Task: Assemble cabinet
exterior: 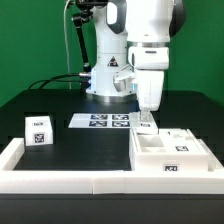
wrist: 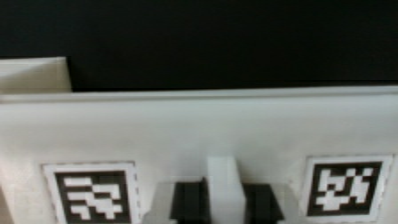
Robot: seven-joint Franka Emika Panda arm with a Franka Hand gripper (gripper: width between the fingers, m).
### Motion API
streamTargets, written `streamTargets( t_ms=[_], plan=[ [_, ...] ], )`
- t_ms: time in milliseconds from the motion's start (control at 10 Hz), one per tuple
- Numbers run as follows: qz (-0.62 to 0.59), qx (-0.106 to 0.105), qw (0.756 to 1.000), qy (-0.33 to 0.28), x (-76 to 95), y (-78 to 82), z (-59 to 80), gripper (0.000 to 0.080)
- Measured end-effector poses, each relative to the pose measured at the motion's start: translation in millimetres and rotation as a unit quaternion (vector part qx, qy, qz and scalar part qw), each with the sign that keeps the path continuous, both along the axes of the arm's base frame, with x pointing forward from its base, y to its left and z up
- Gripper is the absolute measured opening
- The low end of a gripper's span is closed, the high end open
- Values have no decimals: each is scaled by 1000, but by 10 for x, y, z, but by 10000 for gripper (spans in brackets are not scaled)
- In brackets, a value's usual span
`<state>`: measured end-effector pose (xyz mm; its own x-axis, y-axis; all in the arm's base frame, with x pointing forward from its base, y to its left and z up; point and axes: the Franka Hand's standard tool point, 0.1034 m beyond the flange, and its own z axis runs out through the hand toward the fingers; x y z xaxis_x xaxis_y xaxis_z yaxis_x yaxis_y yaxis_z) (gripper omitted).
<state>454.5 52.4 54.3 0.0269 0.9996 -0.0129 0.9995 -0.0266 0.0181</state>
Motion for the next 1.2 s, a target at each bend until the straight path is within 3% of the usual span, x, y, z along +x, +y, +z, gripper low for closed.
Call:
streamTargets(
  t_ms=[600, 1200],
  plan=[
    [-1, 6, 1000, -11, 18, -3, -7, 70],
    [-1, -4, 1000, 7, 29, -16, 13, 70]
  ],
)
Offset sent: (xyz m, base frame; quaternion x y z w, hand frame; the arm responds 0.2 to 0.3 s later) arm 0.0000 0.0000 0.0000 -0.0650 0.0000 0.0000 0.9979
